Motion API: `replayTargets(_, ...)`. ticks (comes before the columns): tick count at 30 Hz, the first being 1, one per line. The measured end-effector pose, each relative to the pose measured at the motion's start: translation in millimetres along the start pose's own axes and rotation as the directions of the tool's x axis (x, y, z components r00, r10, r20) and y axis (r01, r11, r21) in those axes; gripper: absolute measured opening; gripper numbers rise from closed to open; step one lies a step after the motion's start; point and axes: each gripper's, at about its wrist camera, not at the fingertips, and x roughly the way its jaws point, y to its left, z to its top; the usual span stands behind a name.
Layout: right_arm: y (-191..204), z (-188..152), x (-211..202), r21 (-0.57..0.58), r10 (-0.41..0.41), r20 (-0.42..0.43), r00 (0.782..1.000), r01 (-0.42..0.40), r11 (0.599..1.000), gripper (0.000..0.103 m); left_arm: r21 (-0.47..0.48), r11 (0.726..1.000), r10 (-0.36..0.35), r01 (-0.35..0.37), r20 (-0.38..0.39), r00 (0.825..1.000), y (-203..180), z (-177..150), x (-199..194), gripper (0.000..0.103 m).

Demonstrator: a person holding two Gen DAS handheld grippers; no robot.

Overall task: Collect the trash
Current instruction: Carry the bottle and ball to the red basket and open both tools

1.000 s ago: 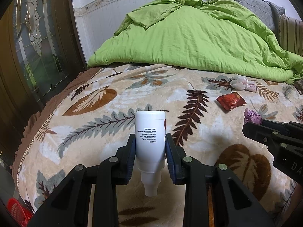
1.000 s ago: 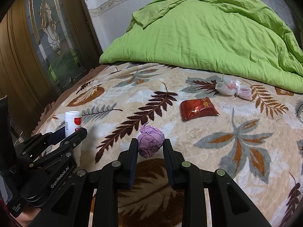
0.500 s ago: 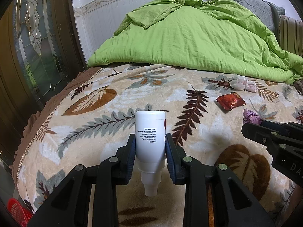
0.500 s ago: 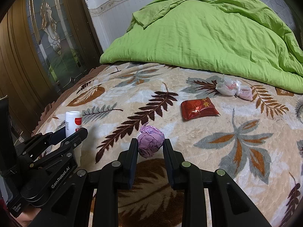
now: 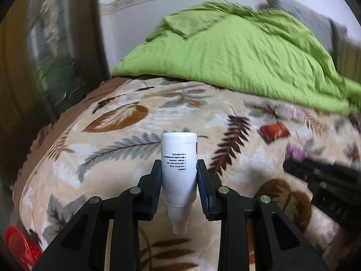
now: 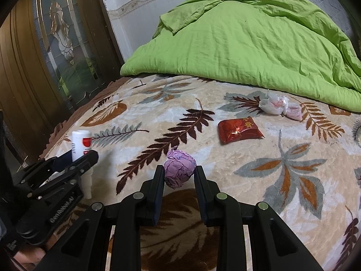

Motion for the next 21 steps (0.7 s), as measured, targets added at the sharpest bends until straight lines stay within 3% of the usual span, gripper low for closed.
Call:
replayTargets(6,21,-3,-10,-0.014,0.047,0.0,0.999,-0.047,0.999,0.029,-0.073,0.997,0.016,-0.013,0.049,0.999,49,7,-52,0.029)
replayTargets(11,66,0,-20,-0.064,0.154,-0.003,0.988,-0.154,0.986,0.029,-0.108,0.992,0.077,-0.069,0.071,0.994,109,-3,-103,0.029)
replayTargets(17,141,4,-29,-0.15,0.309,-0.053,0.95,-0.313,0.938,0.029,-0.225,0.965,0.144,-0.133,0.033,0.989,199,-43,-154,0.029)
replayTargets(21,198,-4,-27,-0.218,0.401,-0.152,0.903,-0.427,0.878,0.029,-0.278,0.933,0.229,-0.228,-0.029,0.973,249,-93,-178,0.029)
